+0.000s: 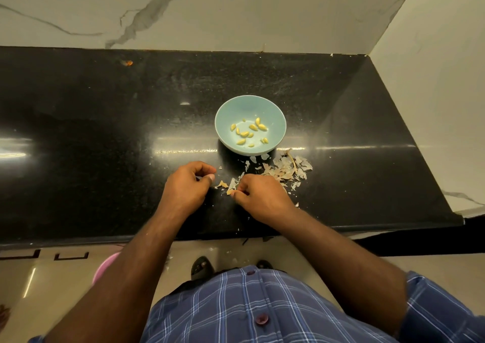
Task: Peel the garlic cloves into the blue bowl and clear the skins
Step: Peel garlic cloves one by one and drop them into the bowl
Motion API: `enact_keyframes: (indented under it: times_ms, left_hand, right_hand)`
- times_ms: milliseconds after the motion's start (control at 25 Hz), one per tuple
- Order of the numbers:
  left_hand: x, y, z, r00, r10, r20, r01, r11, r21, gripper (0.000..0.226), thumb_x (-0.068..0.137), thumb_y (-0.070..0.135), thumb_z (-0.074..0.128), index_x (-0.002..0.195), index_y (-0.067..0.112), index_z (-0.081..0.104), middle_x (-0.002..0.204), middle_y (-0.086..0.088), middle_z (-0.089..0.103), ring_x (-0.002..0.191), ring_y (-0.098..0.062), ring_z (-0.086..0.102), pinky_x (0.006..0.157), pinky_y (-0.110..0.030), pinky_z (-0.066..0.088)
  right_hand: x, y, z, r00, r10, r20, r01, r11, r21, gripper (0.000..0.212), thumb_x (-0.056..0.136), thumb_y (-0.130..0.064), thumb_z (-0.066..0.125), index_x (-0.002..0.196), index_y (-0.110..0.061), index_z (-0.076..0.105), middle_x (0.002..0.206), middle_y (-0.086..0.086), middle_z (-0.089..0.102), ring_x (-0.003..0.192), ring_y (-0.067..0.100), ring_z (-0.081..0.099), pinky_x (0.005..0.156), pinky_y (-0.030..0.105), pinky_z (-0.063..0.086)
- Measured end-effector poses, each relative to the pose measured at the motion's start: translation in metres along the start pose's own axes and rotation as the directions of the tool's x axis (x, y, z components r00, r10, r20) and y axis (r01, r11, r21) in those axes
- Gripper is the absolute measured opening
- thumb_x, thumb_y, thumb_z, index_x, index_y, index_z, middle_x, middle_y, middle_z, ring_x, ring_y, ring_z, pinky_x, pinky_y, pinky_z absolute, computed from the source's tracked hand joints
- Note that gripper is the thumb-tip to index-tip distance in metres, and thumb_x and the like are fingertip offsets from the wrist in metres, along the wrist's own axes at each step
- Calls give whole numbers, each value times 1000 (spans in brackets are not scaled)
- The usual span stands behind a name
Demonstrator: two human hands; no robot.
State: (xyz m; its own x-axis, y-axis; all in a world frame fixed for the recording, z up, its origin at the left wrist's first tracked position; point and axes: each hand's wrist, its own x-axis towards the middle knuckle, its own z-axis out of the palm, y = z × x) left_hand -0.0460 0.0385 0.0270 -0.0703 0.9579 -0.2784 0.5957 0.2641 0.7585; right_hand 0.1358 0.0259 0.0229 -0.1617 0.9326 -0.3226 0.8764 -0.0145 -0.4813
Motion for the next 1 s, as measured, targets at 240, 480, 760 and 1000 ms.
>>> enact_keyframes:
  times_ms: [240,480,760,1000]
  left_hand:
    - [5,10,6,989,86,120,-68,987,-147,17,93,20,72,89,37,72,89,5,74,85,-15,71,85,-39,58]
    - [-3,28,21,919,186,348,-76,949,-306,13,90,21,77,103,23,76,93,2,78,92,-14,74,89,-41,60]
    - [-7,44,28,915,191,354,-8,889,-458,6,91,17,73,92,13,78,81,-3,76,67,-7,63,59,-18,48]
    - [-1,45,31,934,211,289,-60,889,-454,12,92,19,73,82,21,79,86,-23,73,71,-19,61,63,-23,47]
  right_hand:
    - [-11,21,-20,996,89,9,-80,838,540,19,91,-15,74,110,-19,75,89,-1,75,82,15,73,81,34,62]
    - [-21,22,-38,987,161,3,-94,557,825,5,90,-2,73,94,-4,71,90,21,74,76,23,73,66,29,61]
    - [-19,26,-43,975,213,-56,-54,476,878,4,87,-4,75,86,-8,75,73,3,72,61,6,62,57,22,49]
    - [-19,28,-50,984,178,7,-64,318,946,9,93,-5,68,99,-7,75,84,6,75,80,17,68,67,25,56]
